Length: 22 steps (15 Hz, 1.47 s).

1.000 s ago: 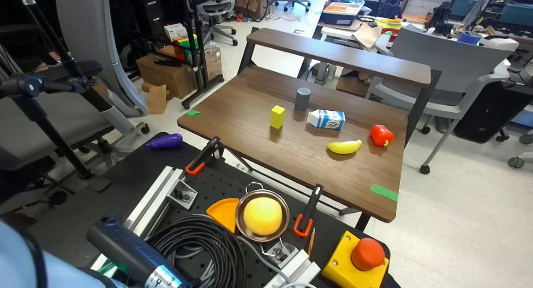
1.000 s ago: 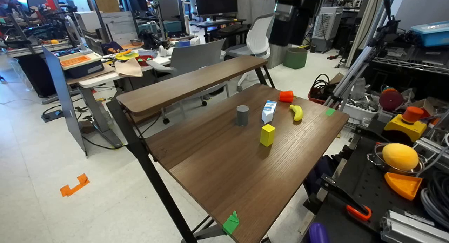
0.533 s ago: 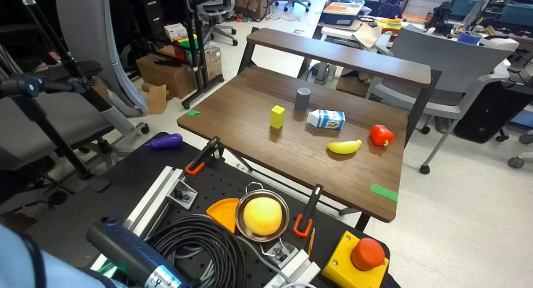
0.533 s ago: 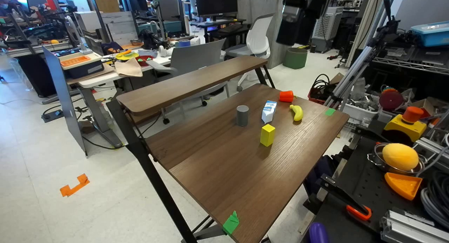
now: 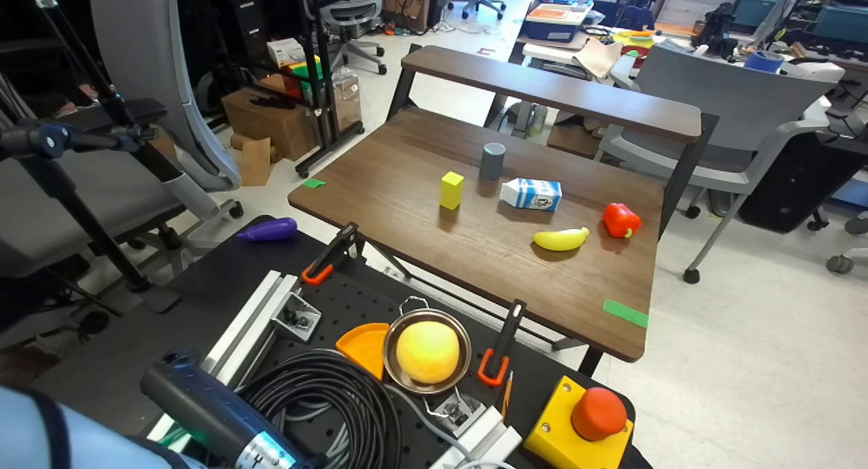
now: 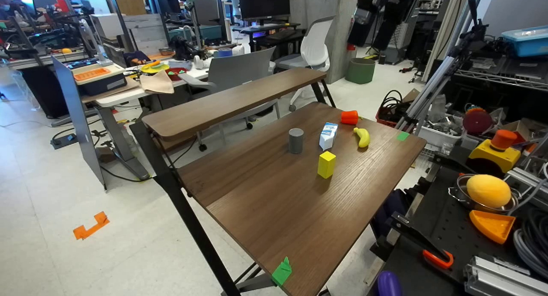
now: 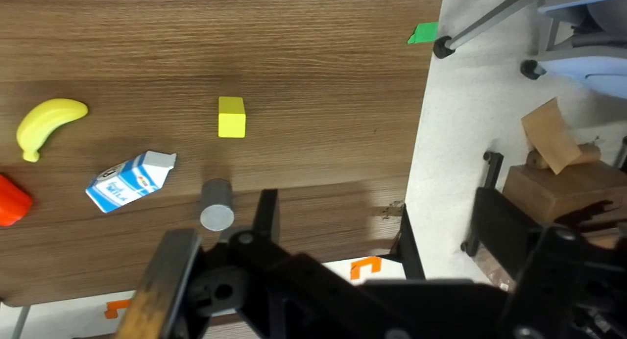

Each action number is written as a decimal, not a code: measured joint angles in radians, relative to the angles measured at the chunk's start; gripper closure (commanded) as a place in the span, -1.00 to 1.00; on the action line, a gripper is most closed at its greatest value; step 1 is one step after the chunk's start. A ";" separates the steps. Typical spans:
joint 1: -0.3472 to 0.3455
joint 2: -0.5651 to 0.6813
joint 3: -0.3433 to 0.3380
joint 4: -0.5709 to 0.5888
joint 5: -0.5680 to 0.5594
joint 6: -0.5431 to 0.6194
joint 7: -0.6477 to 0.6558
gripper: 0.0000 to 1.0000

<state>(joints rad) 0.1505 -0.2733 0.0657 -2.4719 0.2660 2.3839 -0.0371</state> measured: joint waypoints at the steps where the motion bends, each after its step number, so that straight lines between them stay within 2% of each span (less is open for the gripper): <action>1: -0.010 0.007 -0.006 -0.008 0.000 0.017 0.005 -1.00; 9: -0.071 0.123 -0.031 -0.048 -0.002 0.136 0.057 -1.00; 15: -0.093 0.272 -0.031 -0.050 -0.062 0.301 0.157 -1.00; 18: -0.099 0.360 -0.032 -0.033 -0.098 0.376 0.191 -1.00; 22: -0.098 0.459 -0.027 0.036 -0.100 0.388 0.189 -1.00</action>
<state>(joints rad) 0.0529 0.1859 0.0389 -2.4361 0.1661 2.7715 0.1523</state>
